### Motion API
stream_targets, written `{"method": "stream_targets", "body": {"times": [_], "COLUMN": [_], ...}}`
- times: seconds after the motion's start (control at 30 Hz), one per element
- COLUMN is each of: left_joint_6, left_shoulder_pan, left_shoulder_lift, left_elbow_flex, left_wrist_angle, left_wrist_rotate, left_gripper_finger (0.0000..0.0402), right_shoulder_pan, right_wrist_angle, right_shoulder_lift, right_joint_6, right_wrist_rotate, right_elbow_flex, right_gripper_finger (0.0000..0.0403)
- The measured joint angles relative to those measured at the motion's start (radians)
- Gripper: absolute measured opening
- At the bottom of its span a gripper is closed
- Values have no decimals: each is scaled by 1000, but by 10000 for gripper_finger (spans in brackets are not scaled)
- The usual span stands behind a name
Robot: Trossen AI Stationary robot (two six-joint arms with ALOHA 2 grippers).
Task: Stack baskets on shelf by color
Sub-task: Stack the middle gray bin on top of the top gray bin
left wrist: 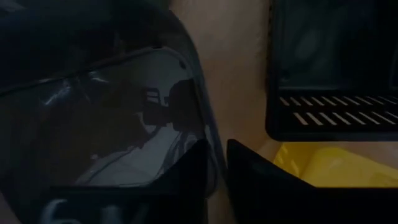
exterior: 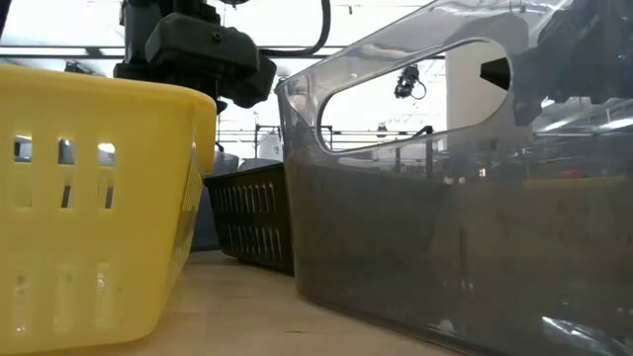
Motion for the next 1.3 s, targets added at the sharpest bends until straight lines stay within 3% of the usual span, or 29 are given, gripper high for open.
{"method": "stream_targets", "body": {"times": [0.2, 0.47, 0.67, 1.3], "left_joint_6": [11, 9, -9, 4], "left_shoulder_pan": [-9, -8, -11, -12], "left_shoulder_lift": [0, 0, -15, -18], "left_elbow_flex": [0, 0, 18, 441], "left_wrist_angle": [-10, -23, -123, -545], "left_wrist_rotate": [-2, 1, 11, -131], "left_gripper_finger": [9, 11, 8, 10], "right_shoulder_pan": [0, 0, 0, 0], "right_wrist_angle": [0, 0, 0, 0], "right_shoulder_lift": [0, 0, 0, 0], "right_joint_6": [0, 0, 0, 0], "right_wrist_rotate": [0, 0, 0, 0], "right_elbow_flex": [0, 0, 0, 0], "right_gripper_finger": [28, 28, 28, 28]}}
